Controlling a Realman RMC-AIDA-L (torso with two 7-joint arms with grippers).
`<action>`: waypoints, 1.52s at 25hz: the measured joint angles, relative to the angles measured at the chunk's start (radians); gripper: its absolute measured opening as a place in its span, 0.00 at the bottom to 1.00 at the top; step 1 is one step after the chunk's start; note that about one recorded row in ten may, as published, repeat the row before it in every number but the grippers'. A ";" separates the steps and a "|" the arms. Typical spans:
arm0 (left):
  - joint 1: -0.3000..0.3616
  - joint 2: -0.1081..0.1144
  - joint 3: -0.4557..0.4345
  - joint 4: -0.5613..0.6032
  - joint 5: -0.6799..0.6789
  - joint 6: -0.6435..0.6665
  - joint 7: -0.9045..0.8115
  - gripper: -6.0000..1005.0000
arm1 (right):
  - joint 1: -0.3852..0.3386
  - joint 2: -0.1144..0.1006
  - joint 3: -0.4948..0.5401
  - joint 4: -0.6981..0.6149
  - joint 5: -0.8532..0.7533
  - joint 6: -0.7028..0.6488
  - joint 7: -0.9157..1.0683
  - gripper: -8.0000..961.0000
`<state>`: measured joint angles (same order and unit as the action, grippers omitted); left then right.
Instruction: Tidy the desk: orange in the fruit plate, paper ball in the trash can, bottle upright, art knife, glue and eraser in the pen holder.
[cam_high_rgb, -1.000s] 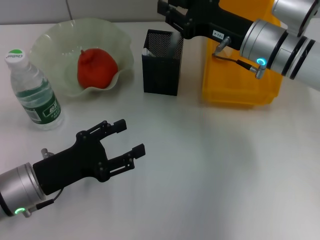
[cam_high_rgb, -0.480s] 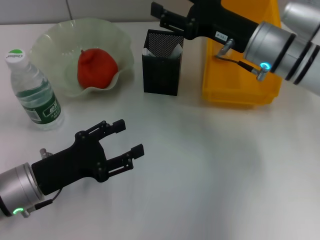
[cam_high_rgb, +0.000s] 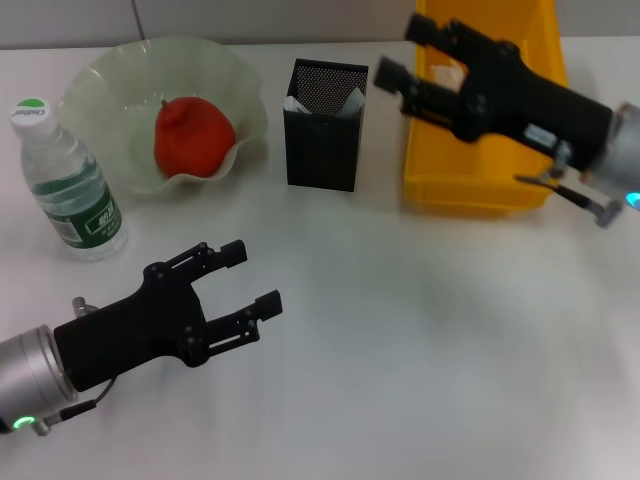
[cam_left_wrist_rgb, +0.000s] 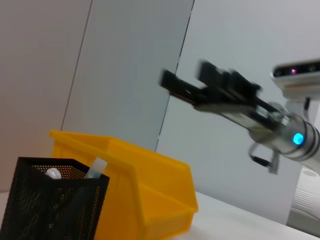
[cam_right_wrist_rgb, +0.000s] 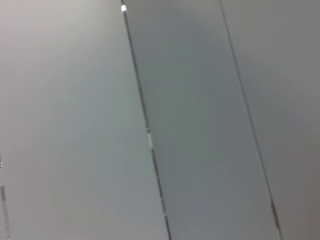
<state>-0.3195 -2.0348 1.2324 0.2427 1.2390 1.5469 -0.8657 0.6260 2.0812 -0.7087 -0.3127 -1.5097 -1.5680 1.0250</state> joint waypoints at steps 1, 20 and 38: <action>0.001 0.006 0.001 0.000 0.002 0.014 -0.002 0.80 | -0.017 -0.001 -0.014 -0.017 0.000 -0.008 0.014 0.81; -0.005 0.065 0.000 0.019 0.116 0.107 0.006 0.80 | -0.110 -0.026 -0.114 -0.097 -0.375 -0.133 0.058 0.82; -0.020 0.094 -0.001 0.041 0.161 0.136 -0.024 0.80 | -0.112 -0.019 -0.115 -0.091 -0.398 -0.129 0.007 0.82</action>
<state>-0.3396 -1.9410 1.2311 0.2841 1.4005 1.6824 -0.8899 0.5138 2.0618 -0.8237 -0.4034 -1.9080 -1.6974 1.0323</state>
